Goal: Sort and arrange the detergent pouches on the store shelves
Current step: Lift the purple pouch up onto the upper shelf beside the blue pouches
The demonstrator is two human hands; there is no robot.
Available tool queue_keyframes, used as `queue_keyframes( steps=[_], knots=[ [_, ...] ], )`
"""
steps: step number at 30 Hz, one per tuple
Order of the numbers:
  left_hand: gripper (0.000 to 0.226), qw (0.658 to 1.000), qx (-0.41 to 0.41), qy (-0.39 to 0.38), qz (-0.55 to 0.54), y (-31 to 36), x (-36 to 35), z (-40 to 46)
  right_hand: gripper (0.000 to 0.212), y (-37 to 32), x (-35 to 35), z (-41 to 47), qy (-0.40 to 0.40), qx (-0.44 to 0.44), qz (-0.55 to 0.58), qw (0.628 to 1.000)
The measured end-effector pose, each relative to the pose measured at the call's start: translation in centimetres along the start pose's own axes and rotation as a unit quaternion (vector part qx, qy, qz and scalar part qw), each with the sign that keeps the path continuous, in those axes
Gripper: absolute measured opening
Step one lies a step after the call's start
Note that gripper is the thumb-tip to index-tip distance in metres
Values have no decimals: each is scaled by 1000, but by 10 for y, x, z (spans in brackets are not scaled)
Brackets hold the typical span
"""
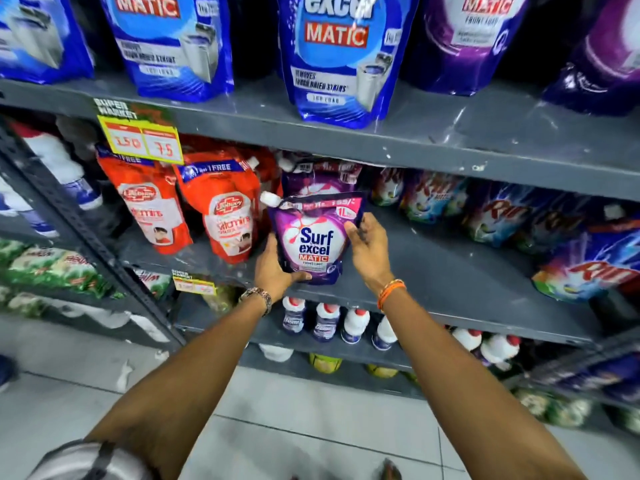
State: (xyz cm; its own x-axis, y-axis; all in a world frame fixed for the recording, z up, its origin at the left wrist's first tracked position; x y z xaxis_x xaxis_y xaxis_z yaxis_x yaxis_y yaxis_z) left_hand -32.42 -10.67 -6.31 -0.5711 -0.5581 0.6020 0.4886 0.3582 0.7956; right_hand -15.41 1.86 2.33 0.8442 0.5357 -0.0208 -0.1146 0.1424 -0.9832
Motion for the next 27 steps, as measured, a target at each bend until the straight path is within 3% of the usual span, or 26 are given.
queue_keyframes(
  steps=[7,10,16,20,23,27],
  knots=[
    [113,999,-29,-20,-23,9,9,-42,14,-26,17,-49,66,15,-32,997],
    [99,997,-74,-13,-23,49,28,-75,16,-62,28,-83,82,62,-25,994],
    [100,986,-165,-6,-16,137,61,-110,24,-162,61,-127,119,140,6,983],
    [118,978,-207,22,-19,203,80,-118,11,-246,88,-130,149,219,41,963],
    [105,969,-235,18,-71,261,94,-115,12,-290,112,-111,173,264,61,947],
    [91,959,-261,51,-102,329,112,-101,41,-344,139,-77,206,304,44,929]
  ],
)
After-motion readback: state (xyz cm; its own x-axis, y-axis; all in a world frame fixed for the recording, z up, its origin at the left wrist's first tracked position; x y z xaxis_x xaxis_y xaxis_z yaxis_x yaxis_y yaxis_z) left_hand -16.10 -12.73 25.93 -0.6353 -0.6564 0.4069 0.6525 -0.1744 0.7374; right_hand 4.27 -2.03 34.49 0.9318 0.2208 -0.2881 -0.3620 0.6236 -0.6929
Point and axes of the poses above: each hand's wrist, its own z-axis towards the middle knuckle, its own x-axis out of the back of the hand, y = z × x, the point moved 7 cm from there along z, towards the middle knuckle, and after that the axes turned 13 degrees about z, right-handed, at the moved point
